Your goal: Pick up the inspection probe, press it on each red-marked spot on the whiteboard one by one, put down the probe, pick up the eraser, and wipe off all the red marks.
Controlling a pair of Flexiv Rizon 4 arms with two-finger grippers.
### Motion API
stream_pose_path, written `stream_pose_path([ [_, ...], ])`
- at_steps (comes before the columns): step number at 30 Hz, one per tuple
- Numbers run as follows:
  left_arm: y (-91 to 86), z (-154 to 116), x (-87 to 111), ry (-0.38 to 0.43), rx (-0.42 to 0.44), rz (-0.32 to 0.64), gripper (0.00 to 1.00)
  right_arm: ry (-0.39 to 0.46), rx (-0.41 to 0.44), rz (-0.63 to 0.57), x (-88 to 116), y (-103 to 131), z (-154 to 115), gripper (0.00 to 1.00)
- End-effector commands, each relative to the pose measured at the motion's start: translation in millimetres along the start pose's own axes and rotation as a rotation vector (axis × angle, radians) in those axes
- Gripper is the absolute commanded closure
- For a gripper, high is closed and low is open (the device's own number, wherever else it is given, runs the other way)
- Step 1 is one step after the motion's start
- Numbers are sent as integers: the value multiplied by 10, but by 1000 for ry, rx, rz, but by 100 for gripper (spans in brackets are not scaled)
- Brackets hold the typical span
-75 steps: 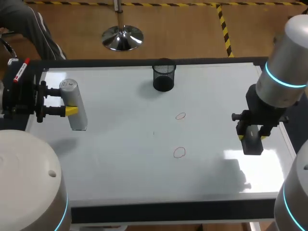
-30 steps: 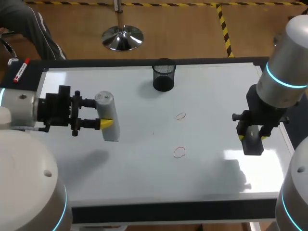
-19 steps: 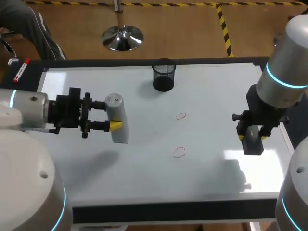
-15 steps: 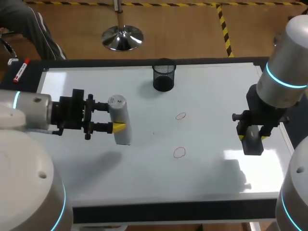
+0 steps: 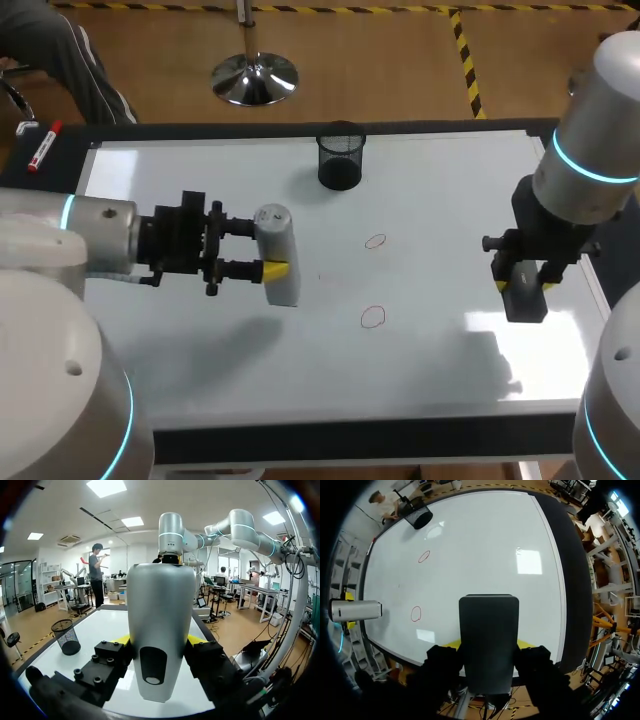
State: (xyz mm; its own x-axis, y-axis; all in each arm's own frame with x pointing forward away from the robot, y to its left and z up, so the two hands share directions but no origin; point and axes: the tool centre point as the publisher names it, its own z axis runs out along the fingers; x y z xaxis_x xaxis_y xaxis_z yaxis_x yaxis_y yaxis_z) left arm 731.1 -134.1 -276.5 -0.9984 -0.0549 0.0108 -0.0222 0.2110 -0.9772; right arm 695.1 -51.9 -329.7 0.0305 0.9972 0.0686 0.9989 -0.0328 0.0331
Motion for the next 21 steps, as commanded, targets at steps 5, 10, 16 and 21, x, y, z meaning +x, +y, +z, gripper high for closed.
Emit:
stream_pose_path([
  [5, 64, 365, -137, 25, 22, -3, 100, 3, 0, -1, -13, -2, -7, 100],
  [10, 73, 517, -164, 41, 31, -8, 100, 3, 0, -1, -13, -2, -7, 100],
  [16, 77, 700, -177, 57, 23, -7, 100, 3, 0, -1, -13, -2, -7, 100],
  [21, 69, 844, -181, 73, 25, -9, 100, 3, 0, -1, -13, -2, -7, 100],
])
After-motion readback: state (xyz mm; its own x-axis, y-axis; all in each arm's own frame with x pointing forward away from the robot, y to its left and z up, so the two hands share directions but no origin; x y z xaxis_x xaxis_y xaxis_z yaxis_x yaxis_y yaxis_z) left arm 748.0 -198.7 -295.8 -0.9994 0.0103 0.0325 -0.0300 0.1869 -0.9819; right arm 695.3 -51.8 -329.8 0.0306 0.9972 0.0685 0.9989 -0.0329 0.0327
